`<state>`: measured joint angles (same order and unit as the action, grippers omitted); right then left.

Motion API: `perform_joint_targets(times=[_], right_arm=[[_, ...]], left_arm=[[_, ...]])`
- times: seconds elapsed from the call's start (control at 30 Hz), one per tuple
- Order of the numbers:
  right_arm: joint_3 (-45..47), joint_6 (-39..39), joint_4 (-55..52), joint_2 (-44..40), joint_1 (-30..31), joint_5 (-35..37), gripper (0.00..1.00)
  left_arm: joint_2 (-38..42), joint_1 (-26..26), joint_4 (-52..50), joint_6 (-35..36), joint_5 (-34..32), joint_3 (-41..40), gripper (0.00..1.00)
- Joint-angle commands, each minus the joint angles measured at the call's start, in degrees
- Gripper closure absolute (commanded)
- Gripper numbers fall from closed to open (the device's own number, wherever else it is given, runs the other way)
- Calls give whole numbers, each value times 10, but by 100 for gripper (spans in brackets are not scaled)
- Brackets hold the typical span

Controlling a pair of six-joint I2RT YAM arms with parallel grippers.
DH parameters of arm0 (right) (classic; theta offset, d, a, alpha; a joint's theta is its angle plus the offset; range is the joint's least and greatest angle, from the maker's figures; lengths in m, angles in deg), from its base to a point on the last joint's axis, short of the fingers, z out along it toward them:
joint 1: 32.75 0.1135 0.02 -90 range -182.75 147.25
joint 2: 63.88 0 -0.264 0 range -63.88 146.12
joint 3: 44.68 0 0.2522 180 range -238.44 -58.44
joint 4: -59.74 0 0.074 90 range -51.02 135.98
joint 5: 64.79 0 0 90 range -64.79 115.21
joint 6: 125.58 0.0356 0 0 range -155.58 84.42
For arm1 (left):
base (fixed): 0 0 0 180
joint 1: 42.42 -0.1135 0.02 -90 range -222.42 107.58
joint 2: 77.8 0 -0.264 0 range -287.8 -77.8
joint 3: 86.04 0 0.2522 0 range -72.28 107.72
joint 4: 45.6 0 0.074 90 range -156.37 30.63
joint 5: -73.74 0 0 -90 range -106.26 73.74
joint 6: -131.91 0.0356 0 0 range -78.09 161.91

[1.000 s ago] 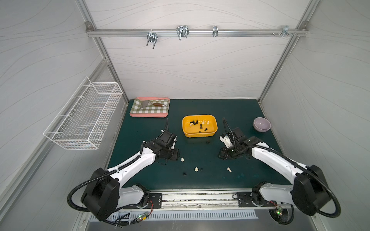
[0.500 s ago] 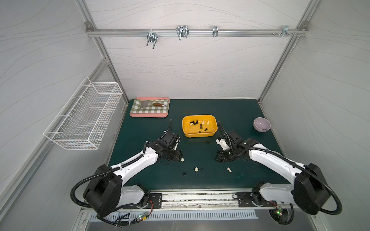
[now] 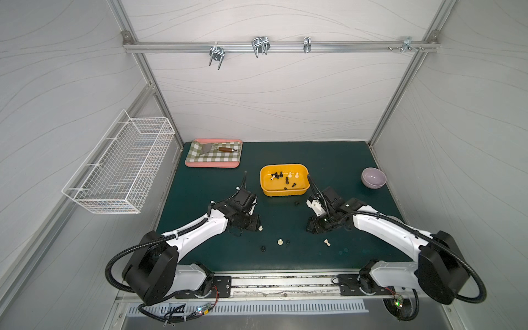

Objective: Put the chess pieces into the storage box
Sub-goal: Pick up the chess piece at the center of the board.

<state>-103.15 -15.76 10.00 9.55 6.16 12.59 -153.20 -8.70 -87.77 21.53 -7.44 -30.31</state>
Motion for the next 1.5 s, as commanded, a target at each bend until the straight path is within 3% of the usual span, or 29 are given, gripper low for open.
perform_joint_targets(times=[0.0, 0.4, 1.47], right_arm=[[-2, 4, 2, 7, 5, 3, 57], [-5, 11, 6, 18, 18, 6, 57], [-8, 11, 7, 27, 31, -3, 56]], left_arm=[[-9, 2, 21, -8, 1, 3, 50], [-46, 9, 48, -18, 23, 8, 50], [-111, 41, 57, -23, -20, 39, 62]])
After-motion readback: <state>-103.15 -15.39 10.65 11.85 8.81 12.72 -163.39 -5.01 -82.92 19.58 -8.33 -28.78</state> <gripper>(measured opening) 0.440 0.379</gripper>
